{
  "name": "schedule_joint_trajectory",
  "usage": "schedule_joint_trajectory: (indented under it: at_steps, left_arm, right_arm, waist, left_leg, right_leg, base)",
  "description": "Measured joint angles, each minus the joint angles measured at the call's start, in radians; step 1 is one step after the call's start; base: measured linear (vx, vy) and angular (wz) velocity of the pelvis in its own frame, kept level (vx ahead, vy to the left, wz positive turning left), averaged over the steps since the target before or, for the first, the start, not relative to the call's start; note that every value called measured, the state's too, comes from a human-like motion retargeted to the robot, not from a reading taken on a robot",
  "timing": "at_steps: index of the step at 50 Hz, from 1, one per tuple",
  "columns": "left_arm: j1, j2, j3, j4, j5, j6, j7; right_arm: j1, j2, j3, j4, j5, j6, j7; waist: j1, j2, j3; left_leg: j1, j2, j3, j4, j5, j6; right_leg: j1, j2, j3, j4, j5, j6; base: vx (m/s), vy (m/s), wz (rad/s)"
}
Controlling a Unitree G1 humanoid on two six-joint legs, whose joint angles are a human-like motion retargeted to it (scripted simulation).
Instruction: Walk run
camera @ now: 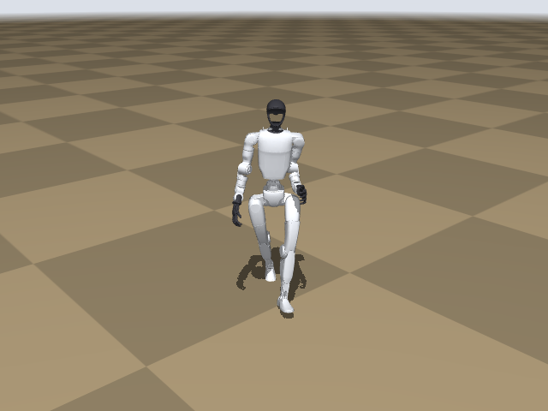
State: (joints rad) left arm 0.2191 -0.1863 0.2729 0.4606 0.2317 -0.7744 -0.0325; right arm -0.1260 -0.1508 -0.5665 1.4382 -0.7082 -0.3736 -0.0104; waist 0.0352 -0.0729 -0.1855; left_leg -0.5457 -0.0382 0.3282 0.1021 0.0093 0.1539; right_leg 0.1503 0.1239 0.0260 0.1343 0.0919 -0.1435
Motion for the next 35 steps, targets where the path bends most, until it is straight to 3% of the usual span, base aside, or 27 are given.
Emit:
schedule_joint_trajectory:
  at_steps: [2, 5, 7, 8, 11, 16, 22, 26, 28, 30, 32, 35]
  left_arm:
    - [0.004, -0.001, 0.01, 0.002, 0.003, 0.0, 0.002]
    - [-0.015, 0.013, 0.016, 0.006, -0.011, 0.007, 0.005]
    - [-0.047, 0.026, 0.018, 0.01, -0.021, 0.012, 0.009]
    - [-0.065, 0.035, 0.02, 0.01, -0.023, 0.013, 0.012]
    - [-0.109, 0.049, 0.01, 0.012, -0.03, 0.016, 0.018]
    - [-0.15, 0.071, -0.038, -0.006, -0.038, 0.009, 0.005]
    - [-0.191, 0.071, -0.056, -0.01, -0.05, 0.005, -0.01]
    - [-0.214, 0.051, -0.07, 0.002, -0.052, 0.002, -0.007]
    - [-0.218, 0.039, -0.083, 0.013, -0.055, -0.002, -0.007]
    - [-0.213, 0.029, -0.098, 0.023, -0.058, -0.006, -0.009]
    - [-0.202, 0.022, -0.111, 0.04, -0.058, -0.012, -0.02]
    - [-0.18, 0.016, -0.116, 0.072, -0.048, -0.02, -0.046]
  right_arm:
    - [0.054, 0.014, -0.007, 0.079, -0.018, 0.032, -0.012]
    - [0.119, 0.029, -0.012, 0.218, -0.019, 0.098, -0.053]
    - [0.164, 0.034, -0.02, 0.262, -0.016, 0.143, -0.045]
    - [0.19, 0.046, -0.02, 0.262, -0.019, 0.169, -0.027]
    - [0.26, 0.064, -0.043, 0.262, -0.061, 0.221, 0.022]
    - [0.355, 0.075, -0.048, 0.262, -0.098, 0.196, 0.04]
    - [0.418, 0.082, -0.047, 0.262, -0.095, 0.201, -0.004]
    - [0.418, 0.093, -0.061, 0.262, -0.05, 0.199, -0.022]
    - [0.409, 0.094, -0.061, 0.262, -0.03, 0.188, -0.035]
    - [0.395, 0.093, -0.065, 0.262, -0.026, 0.183, -0.05]
    - [0.38, 0.087, -0.077, 0.262, -0.033, 0.176, -0.066]
    - [0.353, 0.072, -0.082, 0.262, -0.03, 0.156, -0.076]
  waist:
    - [0.002, -0.014, -0.016]
    - [-0.038, -0.002, -0.008]
    - [-0.063, -0.002, 0.017]
    - [-0.053, 0.027, 0.017]
    - [-0.058, 0.077, 0.03]
    - [-0.196, 0.136, 0.049]
    - [-0.271, 0.096, 0.065]
    - [-0.284, 0.11, 0.067]
    - [-0.29, 0.115, 0.063]
    - [-0.308, 0.125, 0.052]
    - [-0.348, 0.144, 0.036]
    - [-0.354, 0.157, 0.008]
  left_leg:
    - [0.008, -0.042, -0.128, 0.032, 0.037, 0.006]
    - [0.039, -0.028, -0.162, 0.119, -0.017, 0.038]
    - [0.128, -0.031, -0.111, 0.113, -0.061, 0.044]
    - [0.154, 0.002, -0.131, 0.099, -0.077, 0.034]
    - [0.231, 0.037, -0.135, 0.078, -0.113, 0.017]
    - [0.36, 0.027, -0.176, 0.007, -0.145, 0.002]
    - [0.527, -0.048, -0.162, -0.048, -0.22, -0.027]
    - [0.606, -0.031, -0.149, -0.045, -0.261, -0.079]
    - [0.636, -0.027, -0.152, -0.024, -0.265, -0.109]
    - [0.654, -0.013, -0.163, 0.007, -0.227, -0.152]
    - [0.664, 0.016, -0.18, 0.056, -0.131, -0.216]
    - [0.645, 0.042, -0.217, 0.193, 0.163, -0.34]
  right_leg:
    - [-0.002, -0.017, -0.023, 0.075, 0.19, 0.071]
    - [-0.082, 0.023, -0.011, 0.315, 0.423, 0.194]
    - [-0.184, 0.033, -0.016, 0.579, 0.432, 0.235]
    - [-0.214, 0.067, -0.013, 0.583, 0.432, 0.231]
    - [-0.333, 0.09, -0.013, 0.642, 0.302, 0.178]
    - [-0.515, 0.034, -0.019, 0.502, 0.065, 0.203]
    - [-0.614, -0.128, -0.027, 0.058, 0.003, 0.182]
    - [-0.651, -0.149, -0.081, -0.19, -0.048, 0.221]
    - [-0.645, -0.147, -0.114, -0.206, -0.052, 0.218]
    - [-0.64, -0.142, -0.152, -0.136, -0.039, 0.124]
    - [-0.629, -0.156, -0.22, -0.099, 0.021, 0.126]
    - [-0.591, -0.108, -0.058, -0.046, 0.053, 0.081]
  base:
    - [1.2, -0.05, -0.36]
    - [1.1, -0.11, 0.32]
    - [0.76, -0.14, 0.18]
    - [0.68, -0.1, -0.62]
    - [0.96, -0.07, -0.37]
    - [0.77, -0.07, 1.01]
    - [0.72, -0.2, 0.22]
    - [0.84, -0.27, -0.05]
    - [0.79, -0.28, 0.02]
    - [1.01, -0.39, 0.45]
    - [0.97, -0.38, 0.9]
    - [1.06, -0.47, 0.17]
